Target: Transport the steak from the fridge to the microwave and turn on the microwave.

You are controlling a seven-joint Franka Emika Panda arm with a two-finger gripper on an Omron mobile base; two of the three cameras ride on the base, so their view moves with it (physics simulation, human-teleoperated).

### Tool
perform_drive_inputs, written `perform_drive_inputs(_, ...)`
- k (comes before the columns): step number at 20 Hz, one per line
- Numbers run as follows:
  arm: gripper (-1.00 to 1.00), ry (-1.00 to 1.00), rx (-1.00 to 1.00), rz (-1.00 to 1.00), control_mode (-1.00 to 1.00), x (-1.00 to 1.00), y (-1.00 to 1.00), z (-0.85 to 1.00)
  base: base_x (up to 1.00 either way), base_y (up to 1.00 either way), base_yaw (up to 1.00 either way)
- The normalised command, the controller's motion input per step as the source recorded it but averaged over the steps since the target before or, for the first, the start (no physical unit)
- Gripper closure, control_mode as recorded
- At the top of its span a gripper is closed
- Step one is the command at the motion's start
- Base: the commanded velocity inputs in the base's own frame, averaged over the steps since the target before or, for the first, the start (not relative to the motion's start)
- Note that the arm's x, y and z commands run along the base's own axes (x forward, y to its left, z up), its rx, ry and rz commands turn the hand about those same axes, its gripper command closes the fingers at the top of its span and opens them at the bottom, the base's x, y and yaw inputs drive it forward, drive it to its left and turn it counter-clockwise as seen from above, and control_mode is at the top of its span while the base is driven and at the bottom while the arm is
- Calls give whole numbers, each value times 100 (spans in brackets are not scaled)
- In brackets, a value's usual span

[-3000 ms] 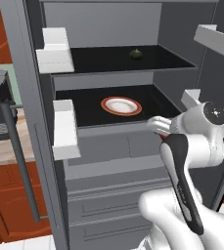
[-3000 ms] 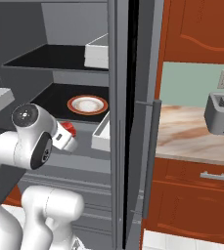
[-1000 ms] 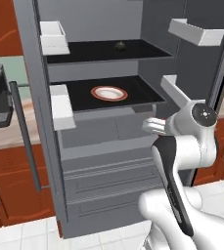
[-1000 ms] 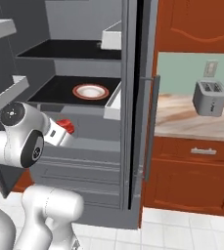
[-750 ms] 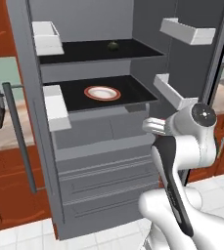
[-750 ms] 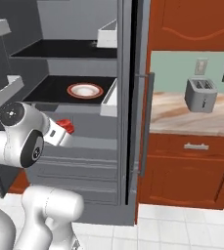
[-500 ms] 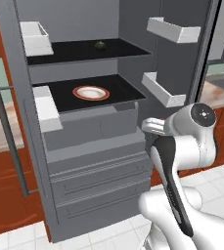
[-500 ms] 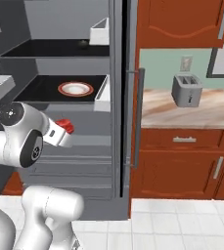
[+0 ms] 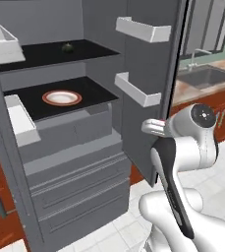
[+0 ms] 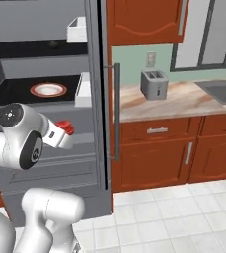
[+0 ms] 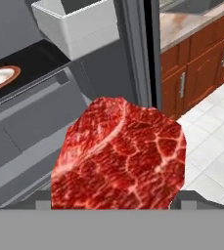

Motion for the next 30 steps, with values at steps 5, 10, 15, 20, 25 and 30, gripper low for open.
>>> perform_drive_inputs(5, 100, 0, 0, 0, 100, 0, 0, 0, -23, 0, -40)
perform_drive_inputs(10, 100, 0, 0, 0, 100, 0, 0, 0, -16, 0, -41)
perform_drive_inputs(15, 100, 0, 0, 0, 100, 0, 0, 0, -8, 0, -41)
perform_drive_inputs(20, 100, 0, 0, 0, 100, 0, 0, 0, -1, 0, -39)
perform_drive_inputs(25, 100, 0, 0, 0, 100, 0, 0, 0, 0, -12, -31)
perform_drive_inputs(30, 100, 0, 0, 0, 100, 0, 0, 0, 6, -16, -27)
